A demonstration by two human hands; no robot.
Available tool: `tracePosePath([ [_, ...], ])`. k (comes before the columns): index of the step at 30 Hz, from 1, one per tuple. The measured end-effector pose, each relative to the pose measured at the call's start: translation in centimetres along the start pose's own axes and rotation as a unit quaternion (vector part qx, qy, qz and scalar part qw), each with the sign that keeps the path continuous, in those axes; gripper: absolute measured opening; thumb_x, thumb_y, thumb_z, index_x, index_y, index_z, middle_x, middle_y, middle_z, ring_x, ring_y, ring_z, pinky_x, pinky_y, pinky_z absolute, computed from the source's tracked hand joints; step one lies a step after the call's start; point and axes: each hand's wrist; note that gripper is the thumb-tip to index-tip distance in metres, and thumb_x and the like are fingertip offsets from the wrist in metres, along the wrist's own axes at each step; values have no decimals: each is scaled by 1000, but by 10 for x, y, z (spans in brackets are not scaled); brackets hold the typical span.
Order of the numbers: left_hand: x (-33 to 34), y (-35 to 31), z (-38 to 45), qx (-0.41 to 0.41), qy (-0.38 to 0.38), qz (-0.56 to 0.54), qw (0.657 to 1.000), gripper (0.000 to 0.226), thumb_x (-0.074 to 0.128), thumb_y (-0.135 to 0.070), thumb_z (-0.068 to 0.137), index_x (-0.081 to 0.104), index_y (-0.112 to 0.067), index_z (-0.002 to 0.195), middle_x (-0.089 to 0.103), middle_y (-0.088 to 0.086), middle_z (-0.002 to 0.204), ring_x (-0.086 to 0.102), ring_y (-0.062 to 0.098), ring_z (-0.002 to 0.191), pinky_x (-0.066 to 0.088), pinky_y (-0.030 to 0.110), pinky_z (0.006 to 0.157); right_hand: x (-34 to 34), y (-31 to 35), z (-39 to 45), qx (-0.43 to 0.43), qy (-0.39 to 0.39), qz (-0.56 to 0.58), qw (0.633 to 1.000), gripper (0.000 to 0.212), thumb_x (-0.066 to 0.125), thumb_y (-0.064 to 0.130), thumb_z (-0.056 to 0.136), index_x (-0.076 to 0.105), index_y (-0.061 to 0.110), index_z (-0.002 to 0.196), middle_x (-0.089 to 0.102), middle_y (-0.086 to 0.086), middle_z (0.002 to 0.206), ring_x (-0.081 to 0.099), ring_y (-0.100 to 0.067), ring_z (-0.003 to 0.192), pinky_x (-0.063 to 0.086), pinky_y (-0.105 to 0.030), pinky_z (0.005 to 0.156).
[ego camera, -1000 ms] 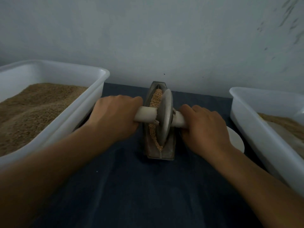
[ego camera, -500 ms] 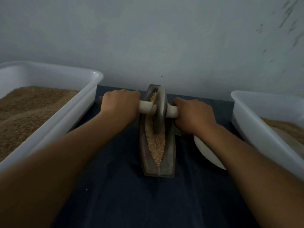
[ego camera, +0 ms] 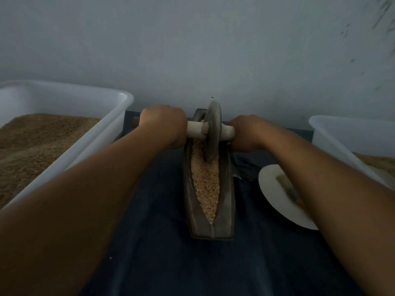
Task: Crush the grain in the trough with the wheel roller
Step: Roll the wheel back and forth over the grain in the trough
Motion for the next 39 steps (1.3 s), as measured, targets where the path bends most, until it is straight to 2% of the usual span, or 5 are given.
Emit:
tracePosePath([
  [6,8,2,-21,11,-52,4,999,37,71,-37,80,62,-22,113,64,4,101,58,24,84,39,36,64,11,6,-32,-6,-100,-10,995,32,66,53,73,62,36,100,67,3,98,60,-23,79,29,-25,51],
  [15,14,7,-78,45,-99,-12,994,41,71,-39,81,34,-26,93,61,1,99,59,23,89,37,38,75,21,30,-99,-29,-229,-38,972,32,66,46,81,52,28,103,63,3,89,62,-25,77,31,-33,59],
  [18,15,5,-100,61,-142,-6,988,43,73,-40,78,38,-25,98,58,0,101,58,22,91,40,38,78,26,35,-124,-37,-251,-27,967,30,68,43,82,52,25,101,60,3,87,57,-23,75,28,-33,63],
  [28,18,8,-107,71,-156,0,985,48,74,-39,77,31,-27,94,58,-1,98,57,19,87,37,34,74,28,39,-133,-31,-264,-45,963,28,73,34,80,53,24,97,57,3,82,51,-20,70,27,-32,66],
  [39,5,0,-29,6,-25,-8,1000,29,69,-22,84,61,-20,112,62,3,96,54,22,83,39,37,68,16,21,-49,28,-164,-36,985,22,66,38,79,58,29,97,65,1,93,62,-25,84,28,-31,58],
])
Point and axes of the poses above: each hand's wrist, its own z-axis towards the middle knuckle, its own x-axis out of the palm, y = z × x
